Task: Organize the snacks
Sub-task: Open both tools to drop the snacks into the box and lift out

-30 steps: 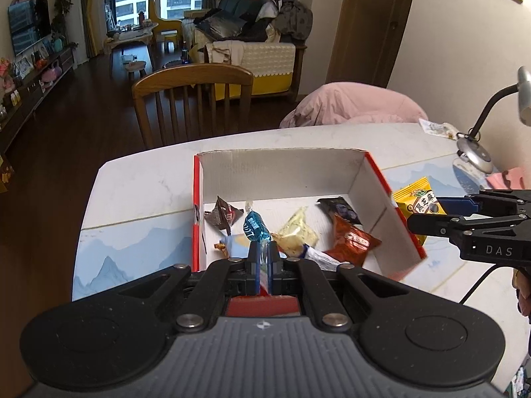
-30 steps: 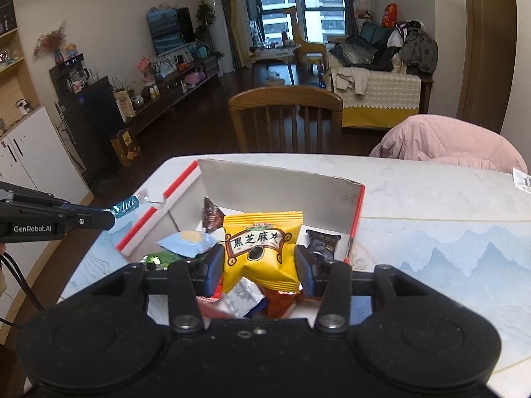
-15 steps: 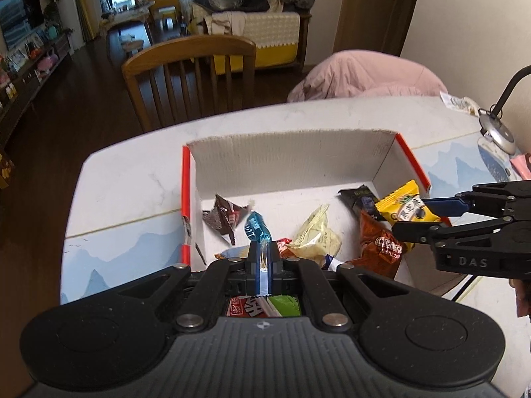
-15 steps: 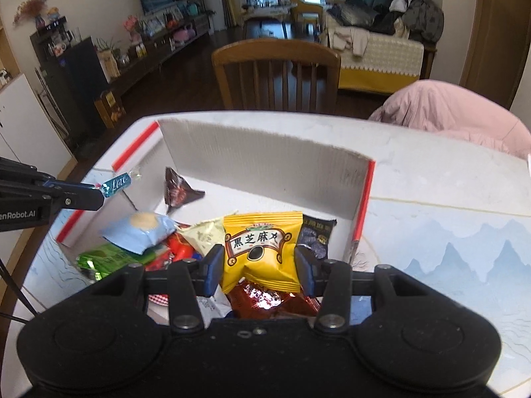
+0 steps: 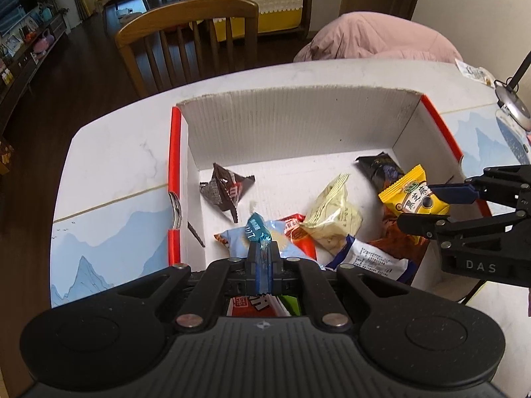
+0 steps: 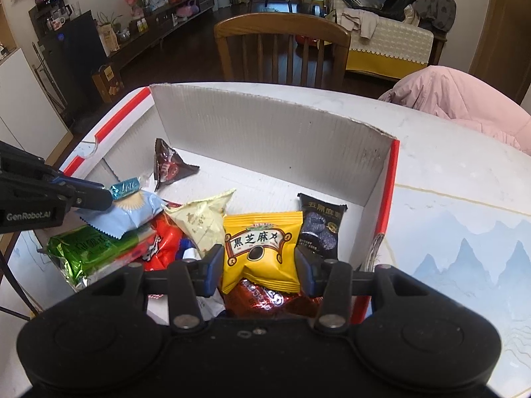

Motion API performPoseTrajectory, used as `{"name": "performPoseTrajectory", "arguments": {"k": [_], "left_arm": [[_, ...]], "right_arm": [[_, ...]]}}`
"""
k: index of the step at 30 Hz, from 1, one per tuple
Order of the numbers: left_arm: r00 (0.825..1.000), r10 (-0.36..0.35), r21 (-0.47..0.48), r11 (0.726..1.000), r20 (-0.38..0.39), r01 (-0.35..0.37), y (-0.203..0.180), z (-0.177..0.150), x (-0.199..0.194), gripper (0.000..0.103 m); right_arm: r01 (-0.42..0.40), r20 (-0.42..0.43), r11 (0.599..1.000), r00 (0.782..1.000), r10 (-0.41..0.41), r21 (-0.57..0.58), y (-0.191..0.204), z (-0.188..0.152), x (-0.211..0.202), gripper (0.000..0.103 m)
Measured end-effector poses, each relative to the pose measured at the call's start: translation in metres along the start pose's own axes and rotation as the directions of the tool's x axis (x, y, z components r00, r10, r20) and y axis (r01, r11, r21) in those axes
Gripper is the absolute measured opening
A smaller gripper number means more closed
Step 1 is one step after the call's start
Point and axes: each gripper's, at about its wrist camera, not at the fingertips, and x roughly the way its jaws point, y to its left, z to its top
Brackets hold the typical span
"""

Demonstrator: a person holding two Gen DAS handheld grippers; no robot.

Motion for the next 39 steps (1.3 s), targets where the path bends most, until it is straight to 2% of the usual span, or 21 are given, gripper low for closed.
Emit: {"name": "performPoseTrajectory", "arguments": {"k": [9,14,21,23,25,33,35,38,39], "left_arm": [[1.0,0.008,-0.032,0.999,-0.021,-0.009,0.004,-0.003,0.0,0.005],[1.0,0.015,-0.038,0.999,-0.017,-0.015,0.004,-0.006,-0.007,0.009],[0.999,-0.011,-0.067,0.998,0.041,0.013,0.008,-0.014,-0.03,0.014],[0.998,-0.016,-0.067,0.998,0.056,0.02,0.007,-0.017,-0.038,0.019],[0.997,-0.024,-0.074,0.997,0.075,0.03,0.006,-0.021,-0.046,0.029],[0.988,-0.035,-0.057,0.997,0.15,0.045,-0.003,-0.038,-0.082,0.031],[0.984,-0.048,-0.056,0.997,0.17,0.058,-0.006,-0.043,-0.092,0.033],[0.977,-0.069,-0.059,0.995,0.204,0.083,-0.009,-0.052,-0.107,0.053],[0.974,-0.071,-0.058,0.995,0.216,0.086,-0.011,-0.055,-0.111,0.054]], "right_arm": [[0.003,0.015,1.0,1.0,-0.003,0.017,-0.001,-0.001,-0.005,0.046],[-0.002,0.042,1.0,0.999,0.001,0.024,0.0,-0.002,-0.017,0.051],[-0.027,0.1,0.999,0.995,0.024,0.028,0.005,-0.006,-0.046,0.06],[-0.032,0.115,0.999,0.993,0.028,0.03,0.006,-0.008,-0.054,0.06],[-0.038,0.125,0.999,0.992,0.033,0.035,0.007,-0.01,-0.062,0.06],[-0.049,0.18,0.999,0.983,0.044,0.024,0.018,-0.024,-0.097,0.063],[-0.058,0.201,0.998,0.978,0.052,0.026,0.022,-0.028,-0.108,0.073],[-0.062,0.232,0.998,0.971,0.058,0.011,0.029,-0.035,-0.122,0.079],[-0.064,0.239,0.998,0.969,0.061,0.005,0.031,-0.037,-0.127,0.079]]}}
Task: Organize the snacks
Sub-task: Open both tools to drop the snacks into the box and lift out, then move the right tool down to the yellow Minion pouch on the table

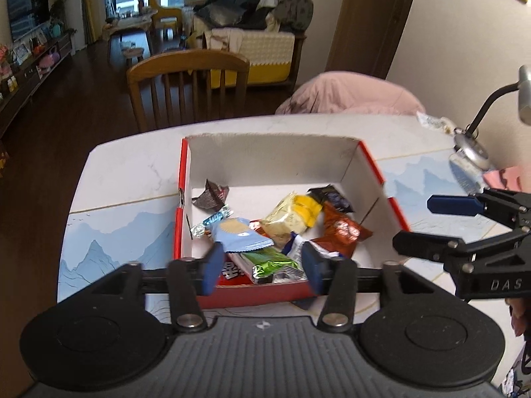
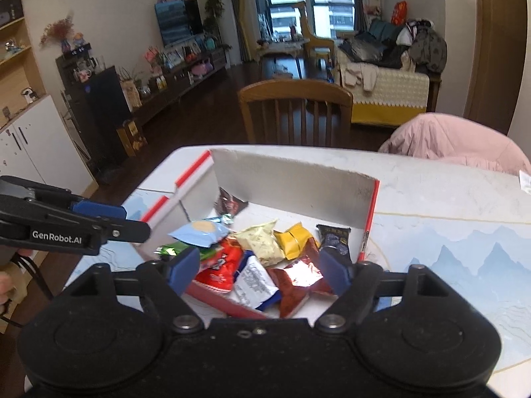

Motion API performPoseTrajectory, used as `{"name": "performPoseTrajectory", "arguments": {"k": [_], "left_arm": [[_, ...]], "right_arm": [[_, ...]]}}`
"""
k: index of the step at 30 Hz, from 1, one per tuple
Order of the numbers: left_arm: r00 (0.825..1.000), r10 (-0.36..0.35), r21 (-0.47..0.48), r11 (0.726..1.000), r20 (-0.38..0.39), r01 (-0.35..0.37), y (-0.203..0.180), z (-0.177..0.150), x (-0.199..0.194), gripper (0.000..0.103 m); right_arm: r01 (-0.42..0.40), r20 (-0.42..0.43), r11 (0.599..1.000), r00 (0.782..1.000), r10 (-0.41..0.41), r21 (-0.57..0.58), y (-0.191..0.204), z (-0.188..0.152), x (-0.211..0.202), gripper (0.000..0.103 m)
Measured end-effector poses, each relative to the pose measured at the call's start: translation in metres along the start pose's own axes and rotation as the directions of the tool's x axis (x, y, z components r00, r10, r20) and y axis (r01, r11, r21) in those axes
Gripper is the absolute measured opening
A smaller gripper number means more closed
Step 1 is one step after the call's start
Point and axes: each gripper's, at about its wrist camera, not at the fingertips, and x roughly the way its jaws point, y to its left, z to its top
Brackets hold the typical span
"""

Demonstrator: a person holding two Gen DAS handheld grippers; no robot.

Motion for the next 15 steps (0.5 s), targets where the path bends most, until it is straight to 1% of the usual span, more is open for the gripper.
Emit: {"name": "performPoseTrajectory", "arguments": {"k": [3,6,8,12,15], "left_arm": [[1.0,-0.014,0.01,1.0,0.021,0.014,-0.006,-0.006,-0.013,0.054],[0.999,-0.022,0.014,1.0,0.05,0.021,-0.01,-0.014,-0.027,0.062],[0.997,-0.033,0.017,0.999,0.07,0.032,-0.013,-0.02,-0.035,0.066],[0.994,-0.057,0.01,0.998,0.096,0.056,-0.017,-0.031,-0.051,0.07],[0.991,-0.058,0.013,0.998,0.123,0.056,-0.019,-0.042,-0.063,0.074]], "right_arm": [[-0.009,0.016,1.0,1.0,0.009,-0.006,0.006,-0.004,-0.013,0.081],[-0.017,0.03,1.0,0.999,0.017,-0.01,0.011,-0.009,-0.025,0.083],[-0.024,0.037,1.0,0.999,0.024,-0.008,0.014,-0.012,-0.032,0.087],[-0.038,0.06,0.999,0.997,0.039,-0.005,0.021,-0.021,-0.047,0.094],[-0.04,0.073,0.999,0.997,0.039,0.001,0.024,-0.029,-0.054,0.098]]}}
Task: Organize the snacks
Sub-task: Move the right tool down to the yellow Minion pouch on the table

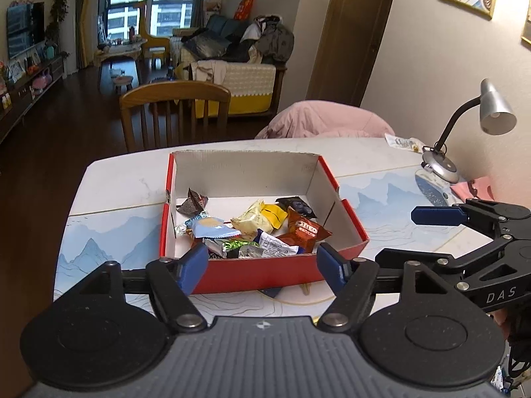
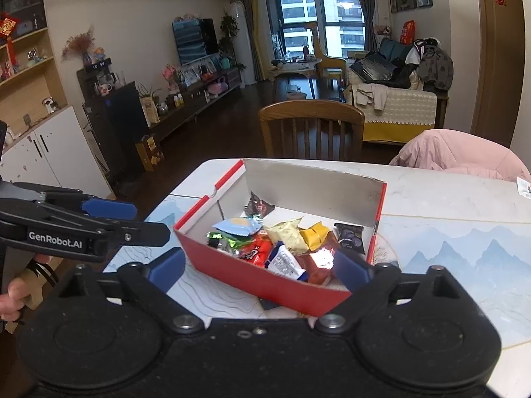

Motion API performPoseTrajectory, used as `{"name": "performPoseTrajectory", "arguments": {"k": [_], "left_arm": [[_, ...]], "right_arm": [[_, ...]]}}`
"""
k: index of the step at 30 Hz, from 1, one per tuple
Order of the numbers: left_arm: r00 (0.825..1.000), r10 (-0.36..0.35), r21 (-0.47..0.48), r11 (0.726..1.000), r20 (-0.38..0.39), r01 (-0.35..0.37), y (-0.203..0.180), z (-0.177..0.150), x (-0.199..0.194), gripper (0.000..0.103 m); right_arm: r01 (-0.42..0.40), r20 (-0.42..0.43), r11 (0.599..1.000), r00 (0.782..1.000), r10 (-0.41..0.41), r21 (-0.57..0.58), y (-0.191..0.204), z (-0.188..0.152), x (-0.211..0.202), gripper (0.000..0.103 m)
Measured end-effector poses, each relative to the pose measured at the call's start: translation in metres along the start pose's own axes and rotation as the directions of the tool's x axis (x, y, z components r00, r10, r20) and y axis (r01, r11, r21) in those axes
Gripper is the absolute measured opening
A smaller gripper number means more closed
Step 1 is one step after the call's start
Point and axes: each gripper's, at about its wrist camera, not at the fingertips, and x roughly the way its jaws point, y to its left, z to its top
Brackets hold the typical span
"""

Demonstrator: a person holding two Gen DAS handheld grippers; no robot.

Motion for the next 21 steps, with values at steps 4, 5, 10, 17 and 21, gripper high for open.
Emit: {"name": "performPoseTrajectory", "arguments": {"k": [4,5,10,17,21], "left_arm": [[1.0,0.005,-0.004,1.0,0.014,-0.005,-0.002,-0.012,-0.009,0.077],[1.0,0.01,-0.005,1.0,0.017,-0.01,-0.003,-0.016,-0.011,0.077],[0.999,0.04,-0.016,0.999,0.034,-0.04,-0.004,-0.034,-0.013,0.077],[0.997,0.003,-0.003,1.0,0.083,-0.002,-0.01,-0.059,-0.019,0.08],[0.992,-0.042,-0.013,0.999,0.116,0.044,-0.014,-0.07,-0.027,0.085]], "right_arm": [[0.011,0.011,1.0,1.0,-0.011,-0.005,0.002,-0.013,-0.006,0.102],[0.016,0.009,1.0,1.0,-0.016,-0.007,0.002,-0.016,-0.006,0.103],[0.036,-0.012,0.999,0.999,-0.036,-0.01,0.002,-0.035,-0.005,0.103],[0.022,-0.065,1.0,0.998,-0.021,0.017,-0.004,-0.066,-0.003,0.103],[0.016,-0.077,1.0,0.997,-0.015,0.022,-0.007,-0.078,-0.007,0.103]]}}
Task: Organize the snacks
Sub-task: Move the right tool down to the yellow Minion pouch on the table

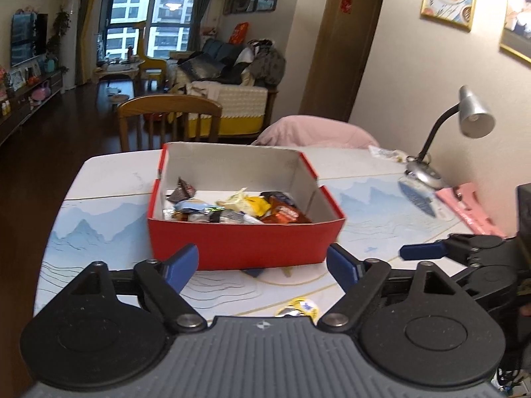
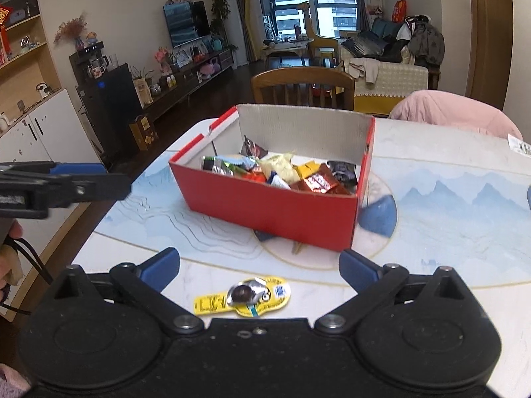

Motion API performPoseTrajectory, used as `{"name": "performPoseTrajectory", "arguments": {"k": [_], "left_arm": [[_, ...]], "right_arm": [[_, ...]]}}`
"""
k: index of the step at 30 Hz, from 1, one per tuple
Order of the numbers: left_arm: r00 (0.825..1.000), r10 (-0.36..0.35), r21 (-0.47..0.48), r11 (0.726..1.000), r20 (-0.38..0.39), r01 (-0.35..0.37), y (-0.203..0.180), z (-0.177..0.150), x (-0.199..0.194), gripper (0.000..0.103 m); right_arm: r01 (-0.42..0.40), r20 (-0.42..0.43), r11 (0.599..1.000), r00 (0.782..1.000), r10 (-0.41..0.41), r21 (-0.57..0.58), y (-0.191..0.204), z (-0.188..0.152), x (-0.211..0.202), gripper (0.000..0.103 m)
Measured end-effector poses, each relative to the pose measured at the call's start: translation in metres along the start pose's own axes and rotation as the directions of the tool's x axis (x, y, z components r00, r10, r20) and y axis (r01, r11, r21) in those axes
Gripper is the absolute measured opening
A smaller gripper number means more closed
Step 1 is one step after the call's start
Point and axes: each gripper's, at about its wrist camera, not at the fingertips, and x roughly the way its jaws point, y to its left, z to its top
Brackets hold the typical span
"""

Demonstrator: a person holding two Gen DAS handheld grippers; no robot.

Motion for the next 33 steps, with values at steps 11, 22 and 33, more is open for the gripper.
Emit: {"name": "performPoseTrajectory", "arguments": {"k": [11,22,33], "left_arm": [[0.998,-0.012,-0.064,0.998,-0.057,0.008,0.002,-0.025,0.005,0.086],[0.99,0.022,-0.131,0.991,-0.137,-0.04,0.014,-0.053,0.025,0.086],[0.965,0.166,-0.131,0.972,-0.204,-0.195,0.026,-0.071,0.031,0.086]], "right_arm": [[-0.023,-0.047,0.999,0.999,0.022,-0.027,-0.009,-0.015,0.012,0.103],[-0.12,-0.178,0.969,0.981,0.082,-0.216,-0.003,-0.022,0.061,0.1],[-0.144,-0.224,0.967,0.97,0.095,-0.211,0.016,-0.036,0.108,0.088]]}}
